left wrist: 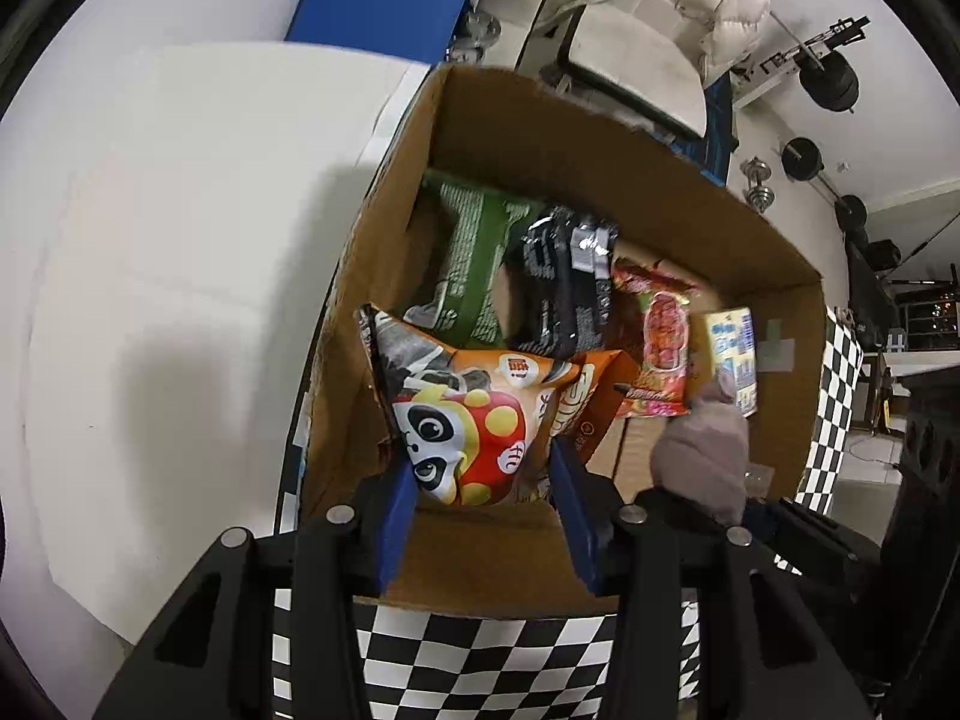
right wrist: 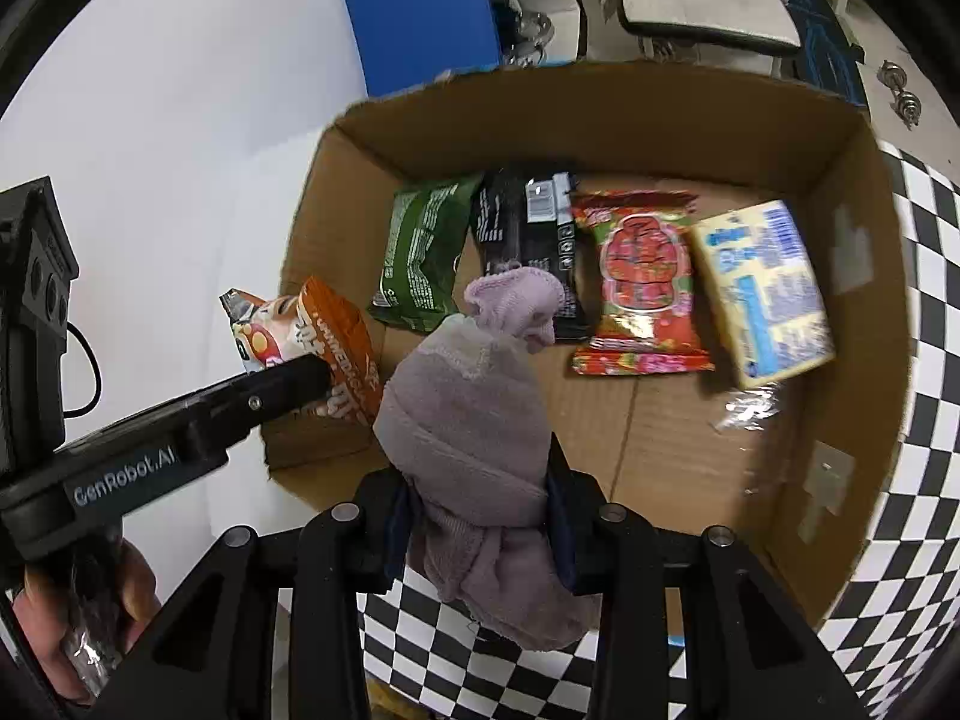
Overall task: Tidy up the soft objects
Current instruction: 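Carry the panda bag and mauve cloth over the box, then lower the panda bag and mauve cloth into the box and open both grippers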
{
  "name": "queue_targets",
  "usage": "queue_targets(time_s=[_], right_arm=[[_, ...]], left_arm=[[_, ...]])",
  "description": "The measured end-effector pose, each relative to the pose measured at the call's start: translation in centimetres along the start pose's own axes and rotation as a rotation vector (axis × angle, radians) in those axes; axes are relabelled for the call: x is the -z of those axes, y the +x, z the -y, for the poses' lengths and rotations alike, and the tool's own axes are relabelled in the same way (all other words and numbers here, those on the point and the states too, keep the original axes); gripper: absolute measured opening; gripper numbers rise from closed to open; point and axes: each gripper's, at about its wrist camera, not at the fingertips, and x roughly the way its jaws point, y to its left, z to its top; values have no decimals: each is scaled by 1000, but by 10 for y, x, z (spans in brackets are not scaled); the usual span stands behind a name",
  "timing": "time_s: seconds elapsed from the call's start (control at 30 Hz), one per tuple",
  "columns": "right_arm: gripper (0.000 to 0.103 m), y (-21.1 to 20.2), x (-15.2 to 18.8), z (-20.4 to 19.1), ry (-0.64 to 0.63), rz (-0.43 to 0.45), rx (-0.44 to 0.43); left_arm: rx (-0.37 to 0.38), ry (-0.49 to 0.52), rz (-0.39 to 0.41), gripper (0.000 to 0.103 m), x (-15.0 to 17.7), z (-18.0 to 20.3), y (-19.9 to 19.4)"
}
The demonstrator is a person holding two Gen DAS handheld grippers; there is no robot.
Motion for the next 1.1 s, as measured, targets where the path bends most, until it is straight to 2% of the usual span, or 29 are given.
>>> queue_targets(time_s=[0.13,0.17,0.27,0.4,0.47,0.53,0.6,0.73,1.1], right_arm=[[43,26,-7,2,14,-55,-7],[50,30,-7,3,19,-62,-5],[95,35,-6,5,21,-56,26],[97,32,-1,6,5,-52,73],[97,28,2,5,-21,-31,137],[102,22,6,4,-41,-11,191],[103,15,10,8,-43,9,248],[103,-4,21,15,-36,63,329],[103,-62,52,22,-22,141,272]], left_arm=[[-15,0,-69,42,-3,-7,15],[-14,7,-78,42,-3,-7,17],[-47,30,-74,43,-4,-8,18],[-95,70,-47,62,0,-4,17],[-118,90,-18,68,3,0,14],[-142,110,17,85,9,5,9],[-187,134,62,93,15,12,3],[-251,176,161,99,30,24,-15],[-250,221,302,100,60,66,-63]])
